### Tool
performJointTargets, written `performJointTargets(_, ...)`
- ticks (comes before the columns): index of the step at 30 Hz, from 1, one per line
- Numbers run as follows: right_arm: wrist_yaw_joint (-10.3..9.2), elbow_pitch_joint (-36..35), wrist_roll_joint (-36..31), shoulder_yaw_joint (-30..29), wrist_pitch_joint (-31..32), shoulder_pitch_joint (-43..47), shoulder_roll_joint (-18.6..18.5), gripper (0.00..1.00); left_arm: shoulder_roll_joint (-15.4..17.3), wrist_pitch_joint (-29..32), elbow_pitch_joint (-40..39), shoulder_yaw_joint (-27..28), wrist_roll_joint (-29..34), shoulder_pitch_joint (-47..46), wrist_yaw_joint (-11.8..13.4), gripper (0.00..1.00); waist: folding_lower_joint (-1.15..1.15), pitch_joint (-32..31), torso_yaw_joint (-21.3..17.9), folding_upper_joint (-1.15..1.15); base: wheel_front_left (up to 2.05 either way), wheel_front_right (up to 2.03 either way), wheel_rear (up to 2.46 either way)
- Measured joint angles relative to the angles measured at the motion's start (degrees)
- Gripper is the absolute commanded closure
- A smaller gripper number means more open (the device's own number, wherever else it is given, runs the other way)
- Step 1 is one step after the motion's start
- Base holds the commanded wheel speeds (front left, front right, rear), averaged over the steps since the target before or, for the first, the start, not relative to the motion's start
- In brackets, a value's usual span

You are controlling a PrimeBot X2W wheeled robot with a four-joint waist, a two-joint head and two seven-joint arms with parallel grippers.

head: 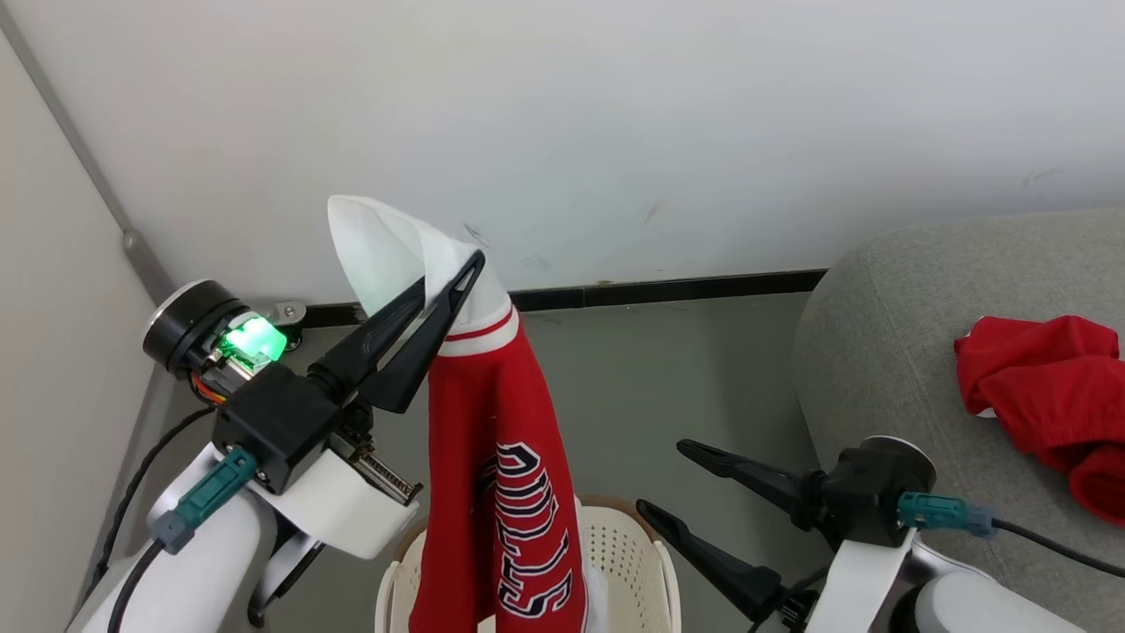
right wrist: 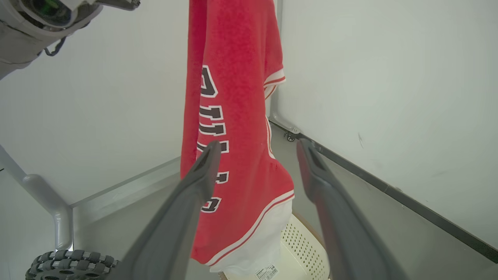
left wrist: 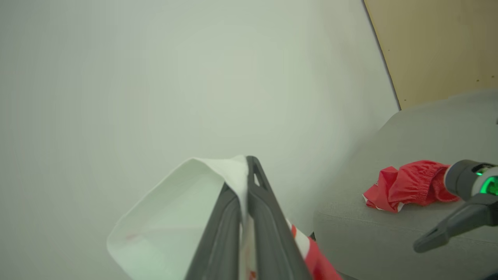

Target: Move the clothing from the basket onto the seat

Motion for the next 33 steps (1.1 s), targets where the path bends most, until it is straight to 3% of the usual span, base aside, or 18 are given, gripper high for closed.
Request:
performJointTargets(11,0.00,-1.1,2.8,1.8,0.5,-0.1,-0.8,0.00,0.0,2.3,-3.1,-2.1,-1.0,-4.4,0.0,1.00,0.00,0.3,0.1,0.00,0.00,0.00,0.00)
performJointTargets(21,0.00,-0.5,2.7,4.9,0.4,-0.4,2.0,0.00,-0.1,4.5,-3.9,-3.6,-1.9,-7.0,0.0,1.00,0.00,0.6,1.0,0.00,0.00,0.00,0.00)
performJointTargets(33,0.00,6.6,-5.7,5.5,-3.3,-3.0,7.2,0.00,0.2,7.0,-3.8,-5.2,-3.4,-9.2,0.0,1.00,0.00,1.0,1.6,0.00,0.00,0.00,0.00)
